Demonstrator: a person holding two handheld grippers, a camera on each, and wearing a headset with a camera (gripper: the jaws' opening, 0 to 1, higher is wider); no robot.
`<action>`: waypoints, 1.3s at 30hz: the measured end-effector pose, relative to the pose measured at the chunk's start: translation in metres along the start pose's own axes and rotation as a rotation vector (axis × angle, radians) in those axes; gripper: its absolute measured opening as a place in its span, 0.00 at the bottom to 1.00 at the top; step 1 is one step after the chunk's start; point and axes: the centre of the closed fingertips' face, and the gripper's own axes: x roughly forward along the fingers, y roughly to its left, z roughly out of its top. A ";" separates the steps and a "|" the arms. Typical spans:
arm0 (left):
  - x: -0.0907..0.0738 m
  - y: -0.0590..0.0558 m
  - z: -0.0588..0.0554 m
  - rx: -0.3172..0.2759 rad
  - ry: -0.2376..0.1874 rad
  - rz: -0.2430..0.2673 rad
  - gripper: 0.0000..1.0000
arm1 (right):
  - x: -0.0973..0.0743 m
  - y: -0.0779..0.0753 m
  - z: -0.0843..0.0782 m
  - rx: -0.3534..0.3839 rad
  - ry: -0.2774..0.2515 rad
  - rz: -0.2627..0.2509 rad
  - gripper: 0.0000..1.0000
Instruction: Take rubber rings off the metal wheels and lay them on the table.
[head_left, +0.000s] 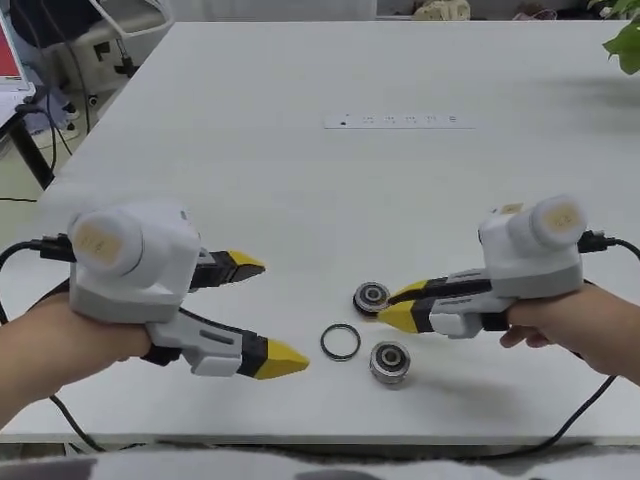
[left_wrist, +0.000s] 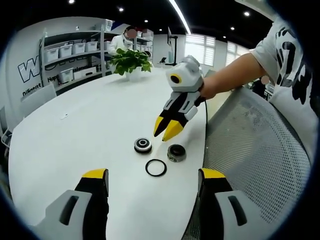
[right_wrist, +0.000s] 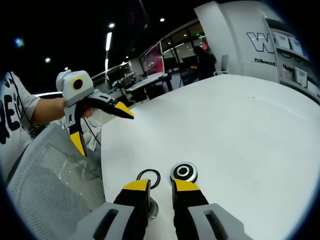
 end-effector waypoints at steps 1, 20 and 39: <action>0.001 0.001 0.001 0.001 -0.001 0.000 0.70 | -0.001 -0.001 0.000 0.001 -0.001 -0.002 0.15; 0.022 0.017 0.006 0.004 0.019 -0.022 0.64 | -0.005 -0.009 -0.006 -0.033 0.016 -0.042 0.24; 0.049 0.026 0.006 -0.022 0.029 -0.055 0.57 | -0.003 -0.022 -0.010 -0.043 0.016 -0.068 0.31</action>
